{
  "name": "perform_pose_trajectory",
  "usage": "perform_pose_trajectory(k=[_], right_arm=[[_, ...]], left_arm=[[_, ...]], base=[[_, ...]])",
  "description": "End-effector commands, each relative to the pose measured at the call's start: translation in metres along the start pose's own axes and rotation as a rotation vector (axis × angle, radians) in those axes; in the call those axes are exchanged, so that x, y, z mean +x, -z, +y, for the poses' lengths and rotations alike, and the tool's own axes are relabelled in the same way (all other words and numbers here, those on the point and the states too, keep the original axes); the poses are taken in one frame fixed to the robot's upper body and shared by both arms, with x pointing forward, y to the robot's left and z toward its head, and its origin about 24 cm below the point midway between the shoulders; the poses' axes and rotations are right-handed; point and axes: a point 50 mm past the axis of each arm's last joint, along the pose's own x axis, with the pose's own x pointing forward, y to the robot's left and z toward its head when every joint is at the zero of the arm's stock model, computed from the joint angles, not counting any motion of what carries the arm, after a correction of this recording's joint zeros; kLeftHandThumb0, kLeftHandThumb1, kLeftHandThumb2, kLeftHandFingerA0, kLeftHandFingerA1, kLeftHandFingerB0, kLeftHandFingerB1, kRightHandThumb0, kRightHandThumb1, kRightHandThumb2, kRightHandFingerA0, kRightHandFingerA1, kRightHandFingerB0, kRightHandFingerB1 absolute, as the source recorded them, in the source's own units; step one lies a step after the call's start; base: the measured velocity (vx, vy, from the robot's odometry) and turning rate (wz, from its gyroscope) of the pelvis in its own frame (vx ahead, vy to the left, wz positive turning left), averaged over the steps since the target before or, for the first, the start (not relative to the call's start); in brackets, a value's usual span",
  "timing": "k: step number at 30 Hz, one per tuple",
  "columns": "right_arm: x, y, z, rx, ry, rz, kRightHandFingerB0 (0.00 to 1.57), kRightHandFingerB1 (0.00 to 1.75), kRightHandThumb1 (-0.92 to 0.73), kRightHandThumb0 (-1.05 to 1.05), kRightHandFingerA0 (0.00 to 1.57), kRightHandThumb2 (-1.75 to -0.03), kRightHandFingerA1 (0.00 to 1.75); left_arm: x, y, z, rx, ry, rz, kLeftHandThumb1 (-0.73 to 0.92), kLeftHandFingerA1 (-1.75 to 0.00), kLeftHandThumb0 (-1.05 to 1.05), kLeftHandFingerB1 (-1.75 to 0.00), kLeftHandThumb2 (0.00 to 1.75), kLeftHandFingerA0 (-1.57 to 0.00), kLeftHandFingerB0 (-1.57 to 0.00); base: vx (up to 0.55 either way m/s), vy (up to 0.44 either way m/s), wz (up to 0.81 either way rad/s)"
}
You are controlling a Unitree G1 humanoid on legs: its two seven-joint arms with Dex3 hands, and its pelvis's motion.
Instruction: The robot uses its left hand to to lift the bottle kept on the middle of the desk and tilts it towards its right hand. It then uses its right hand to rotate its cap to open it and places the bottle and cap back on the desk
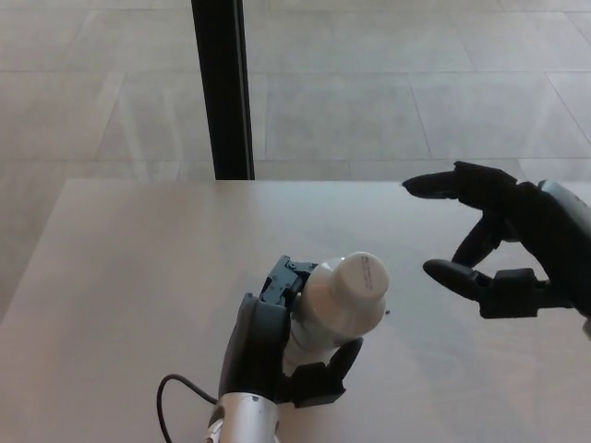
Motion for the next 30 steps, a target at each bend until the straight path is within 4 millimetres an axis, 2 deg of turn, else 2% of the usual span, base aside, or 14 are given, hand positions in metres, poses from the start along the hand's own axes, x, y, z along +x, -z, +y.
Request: perform_pose_trajectory(k=[1, 2, 3, 5, 6, 7, 12, 17, 18, 19, 26, 27, 28, 30], right_arm=[[-0.001, 0.0, 0.003, -0.031, 0.026, 0.031, 0.49, 0.38, -0.59, -0.57, 0.92, -0.59, 0.9], [-0.002, 0.0, 0.005, -0.037, 0.016, 0.032, 0.48, 0.38, -0.57, -0.56, 0.9, -0.58, 0.9], [-0.005, 0.001, 0.008, -0.051, -0.007, 0.032, 0.41, 0.51, -0.44, -0.59, 0.9, -0.84, 0.93], [-0.006, 0.001, 0.011, -0.063, -0.026, 0.033, 0.4, 0.51, -0.44, -0.6, 0.9, -0.84, 0.93], [-0.008, 0.002, 0.013, -0.069, -0.057, 0.04, 0.45, 0.38, -0.56, -0.59, 0.88, -0.58, 0.92], [-0.011, 0.003, 0.017, -0.092, -0.091, 0.045, 0.38, 0.51, -0.43, -0.65, 0.87, -0.83, 0.92], [-0.018, 0.004, 0.025, -0.151, -0.226, 0.063, 0.33, 0.39, -0.51, -0.63, 0.73, -0.56, 0.97], [-0.02, 0.001, 0.024, -0.182, -0.305, 0.069, 0.31, 0.4, -0.48, -0.62, 0.72, -0.55, 0.92], [-0.02, -0.001, 0.024, -0.193, -0.308, 0.062, 0.26, 0.49, -0.38, -0.65, 0.72, -0.77, 0.89], [-0.02, -0.003, 0.023, -0.193, -0.298, 0.056, 0.32, 0.4, -0.5, -0.63, 0.71, -0.56, 0.92], [-0.017, -0.006, 0.021, -0.155, -0.247, 0.031, 0.32, 0.4, -0.53, -0.66, 0.73, -0.56, 0.92], [-0.015, -0.008, 0.02, -0.156, -0.226, 0.027, 0.32, 0.39, -0.53, -0.65, 0.74, -0.57, 0.9], [-0.015, -0.009, 0.02, -0.154, -0.216, 0.026, 0.33, 0.39, -0.53, -0.65, 0.75, -0.57, 0.88], [-0.013, -0.009, 0.019, -0.151, -0.202, 0.03, 0.33, 0.38, -0.53, -0.64, 0.76, -0.57, 0.87]], left_arm=[[-0.002, 0.003, 0.001, 0.033, -0.012, 0.02, 0.76, -1.75, 0.21, -1.49, 1.31, -1.02, -0.79], [-0.002, 0.003, 0.001, 0.028, -0.013, 0.02, 0.77, -1.75, 0.21, -1.69, 1.3, -0.81, -0.63], [-0.002, 0.003, 0.002, 0.018, -0.012, 0.018, 0.79, -1.75, 0.22, -1.6, 1.31, -0.8, -0.65], [-0.002, 0.003, 0.002, 0.019, -0.01, 0.015, 0.77, -1.75, 0.21, -1.69, 1.31, -0.82, -0.63], [-0.001, 0.003, 0.002, 0.024, -0.008, 0.013, 0.76, -1.75, 0.21, -1.69, 1.31, -0.82, -0.62], [-0.001, 0.003, 0.003, 0.027, -0.01, 0.011, 0.79, -1.15, 0.1, -1.07, 1.35, -0.95, -0.84], [0.0, 0.001, 0.003, 0.021, -0.015, 0.016, 0.8, -1.14, 0.09, -1.06, 1.36, -0.94, -0.83], [0.0, 0.001, 0.004, 0.025, -0.022, 0.019, 0.79, -1.14, 0.1, -1.07, 1.36, -0.94, -0.84], [0.0, 0.001, 0.004, 0.026, -0.026, 0.014, 0.8, -1.14, 0.1, -1.07, 1.36, -0.95, -0.84], [0.0, 0.001, 0.004, 0.024, -0.026, 0.021, 0.81, -1.14, 0.1, -1.06, 1.36, -0.94, -0.84], [-0.001, 0.003, 0.001, 0.027, -0.024, 0.025, 0.79, -1.16, 0.11, -1.08, 1.35, -0.98, -0.87], [-0.002, 0.004, 0.001, 0.026, -0.026, 0.021, 0.78, -1.75, 0.22, -1.57, 1.32, -0.84, -0.7], [-0.003, 0.005, 0.0, 0.024, -0.025, 0.021, 0.75, -1.75, 0.24, -1.5, 1.36, -1.07, -0.84], [-0.004, 0.006, -0.002, 0.018, -0.029, 0.032, 0.76, -1.75, 0.22, -1.7, 1.33, -0.85, -0.66]], base=[[0.0, 0.0, 0.0], [0.0, 0.0, 0.0], [0.0, 0.0, 0.0], [0.0, 0.0, 0.0], [0.0, 0.0, 0.0], [0.0, 0.0, 0.0], [0.0, 0.0, 0.0], [0.0, 0.0, 0.0], [0.0, 0.0, 0.0], [0.0, 0.0, 0.0], [0.0, 0.0, 0.0], [0.0, 0.0, 0.0], [0.0, 0.0, 0.0], [0.0, 0.0, 0.0]])
